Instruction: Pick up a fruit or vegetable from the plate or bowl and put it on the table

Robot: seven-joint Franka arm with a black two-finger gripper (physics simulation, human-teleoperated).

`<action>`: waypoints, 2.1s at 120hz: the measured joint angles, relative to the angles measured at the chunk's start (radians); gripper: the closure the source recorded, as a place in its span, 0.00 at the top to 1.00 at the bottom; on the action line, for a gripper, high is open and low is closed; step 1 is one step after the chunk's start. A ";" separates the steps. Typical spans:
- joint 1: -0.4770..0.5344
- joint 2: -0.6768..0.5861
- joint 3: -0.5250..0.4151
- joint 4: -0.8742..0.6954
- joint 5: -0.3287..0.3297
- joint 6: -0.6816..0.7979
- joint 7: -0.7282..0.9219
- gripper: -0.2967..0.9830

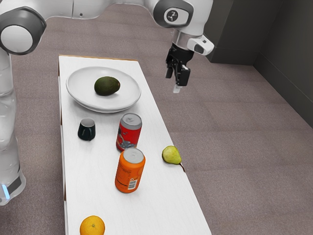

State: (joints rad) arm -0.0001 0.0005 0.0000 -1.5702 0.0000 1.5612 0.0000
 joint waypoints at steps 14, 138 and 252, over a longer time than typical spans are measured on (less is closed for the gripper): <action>-0.359 0.158 0.698 0.175 -0.078 0.006 0.145 0.76; -0.407 -0.396 0.667 -0.153 0.230 -0.293 0.378 0.77; -0.342 -0.568 0.695 -0.584 0.355 0.026 -0.161 0.77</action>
State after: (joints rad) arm -0.3421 -0.5673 0.6951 -2.1541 0.3555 1.5870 -0.1614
